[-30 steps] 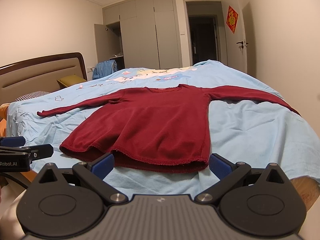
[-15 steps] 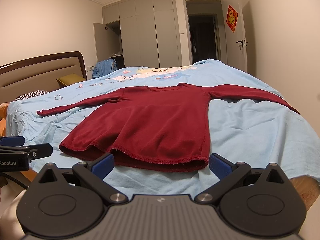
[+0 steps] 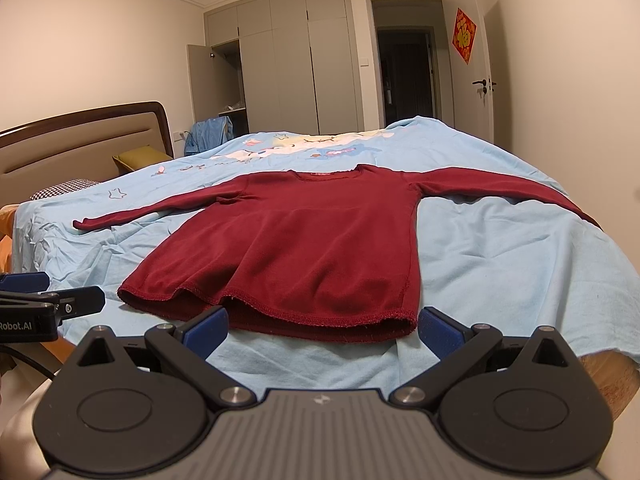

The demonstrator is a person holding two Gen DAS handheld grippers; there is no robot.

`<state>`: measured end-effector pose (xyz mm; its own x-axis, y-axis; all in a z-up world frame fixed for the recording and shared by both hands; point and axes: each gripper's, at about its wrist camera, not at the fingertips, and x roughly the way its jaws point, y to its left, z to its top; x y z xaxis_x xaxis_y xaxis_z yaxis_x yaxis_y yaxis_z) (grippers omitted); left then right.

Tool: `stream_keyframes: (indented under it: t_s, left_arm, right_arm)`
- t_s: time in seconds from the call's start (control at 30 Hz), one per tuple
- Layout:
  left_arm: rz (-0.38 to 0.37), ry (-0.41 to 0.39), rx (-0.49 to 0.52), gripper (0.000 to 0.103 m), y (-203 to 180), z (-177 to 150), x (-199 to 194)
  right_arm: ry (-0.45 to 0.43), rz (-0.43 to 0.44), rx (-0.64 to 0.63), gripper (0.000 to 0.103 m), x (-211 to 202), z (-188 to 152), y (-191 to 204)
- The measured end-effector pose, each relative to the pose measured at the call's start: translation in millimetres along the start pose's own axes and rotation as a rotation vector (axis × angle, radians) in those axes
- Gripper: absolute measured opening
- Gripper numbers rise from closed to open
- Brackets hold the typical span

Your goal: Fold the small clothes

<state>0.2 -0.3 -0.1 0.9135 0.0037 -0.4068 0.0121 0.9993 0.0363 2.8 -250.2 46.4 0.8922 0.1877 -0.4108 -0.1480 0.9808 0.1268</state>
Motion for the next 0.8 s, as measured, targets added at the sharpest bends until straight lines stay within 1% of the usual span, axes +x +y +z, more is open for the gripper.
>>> stream_keyframes:
  t_s: [0.63, 0.73, 0.8]
  left_arm:
    - [0.003, 0.007, -0.002, 0.102, 0.0, -0.4, -0.1]
    - [0.005, 0.014, 0.0, 0.102, 0.0, -4.8, 0.3]
    - [0.026, 0.023, 0.013, 0.102, -1.6, -1.0, 1.4]
  right_arm:
    - [0.003, -0.001, 0.001, 0.103, 0.8, 0.1, 0.2]
    - [0.005, 0.002, 0.001, 0.103, 1.1, 0.2, 0.1]
    - [0.004, 0.009, 0.006, 0.103, 0.9, -0.5, -2.2]
